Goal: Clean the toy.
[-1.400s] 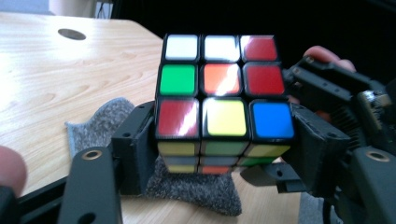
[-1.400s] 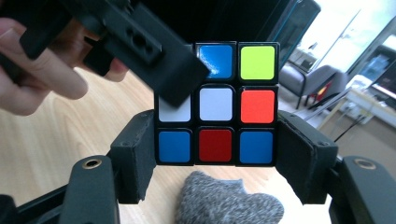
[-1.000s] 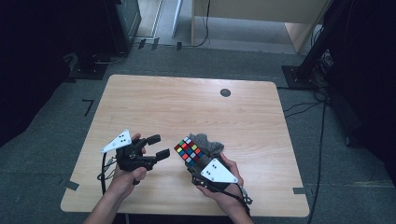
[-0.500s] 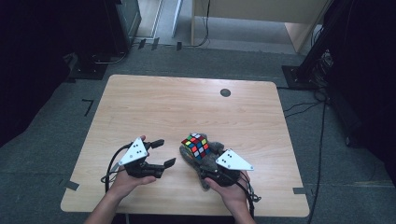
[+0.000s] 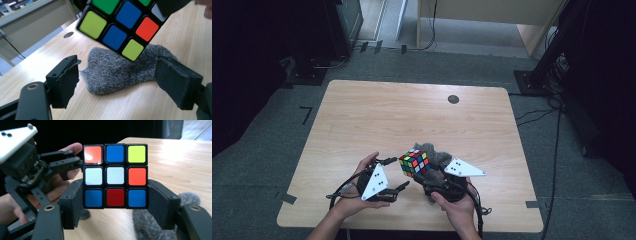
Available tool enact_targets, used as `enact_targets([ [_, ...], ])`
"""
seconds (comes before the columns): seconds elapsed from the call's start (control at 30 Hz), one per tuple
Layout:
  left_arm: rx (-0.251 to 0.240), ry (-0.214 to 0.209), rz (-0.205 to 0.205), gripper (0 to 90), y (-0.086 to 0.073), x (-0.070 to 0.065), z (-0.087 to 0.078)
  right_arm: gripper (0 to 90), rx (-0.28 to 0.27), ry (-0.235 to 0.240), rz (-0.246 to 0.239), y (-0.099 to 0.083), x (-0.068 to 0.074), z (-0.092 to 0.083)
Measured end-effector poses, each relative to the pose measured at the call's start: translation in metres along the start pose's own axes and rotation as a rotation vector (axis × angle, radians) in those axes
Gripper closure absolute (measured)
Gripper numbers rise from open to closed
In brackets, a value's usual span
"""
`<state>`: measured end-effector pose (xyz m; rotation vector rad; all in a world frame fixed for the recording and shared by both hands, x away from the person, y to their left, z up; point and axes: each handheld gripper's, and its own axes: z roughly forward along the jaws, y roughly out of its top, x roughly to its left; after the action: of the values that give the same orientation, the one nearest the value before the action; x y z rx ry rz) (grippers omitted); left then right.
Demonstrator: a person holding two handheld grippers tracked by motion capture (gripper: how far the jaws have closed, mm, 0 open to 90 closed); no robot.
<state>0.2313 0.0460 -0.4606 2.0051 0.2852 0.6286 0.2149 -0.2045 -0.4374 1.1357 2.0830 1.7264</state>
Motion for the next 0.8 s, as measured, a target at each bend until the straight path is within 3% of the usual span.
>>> enact_targets([
  [0.3,-0.010,0.069,0.112,20.5,0.001,-0.009,0.000,34.9,0.105,0.072,0.065,-0.004,0.003,0.012],
  [0.37,-0.016,0.078,0.154,26.0,0.000,-0.013,0.000,34.9,0.120,0.075,0.087,-0.005,0.003,0.015],
  [0.5,-0.006,0.078,0.190,32.4,0.000,-0.016,0.001,34.7,0.133,0.097,0.138,-0.007,-0.001,0.017],
  [0.63,-0.002,0.059,0.143,33.4,0.001,-0.013,0.000,33.2,0.122,0.130,0.164,-0.008,-0.007,0.017],
  [0.73,0.001,0.067,0.092,33.5,-0.001,-0.005,-0.002,26.4,0.048,0.132,0.153,-0.003,-0.010,0.007],
  [0.8,0.000,0.065,0.041,33.6,-0.002,0.002,-0.004,27.1,-0.017,0.113,0.161,0.001,-0.014,-0.002],
])
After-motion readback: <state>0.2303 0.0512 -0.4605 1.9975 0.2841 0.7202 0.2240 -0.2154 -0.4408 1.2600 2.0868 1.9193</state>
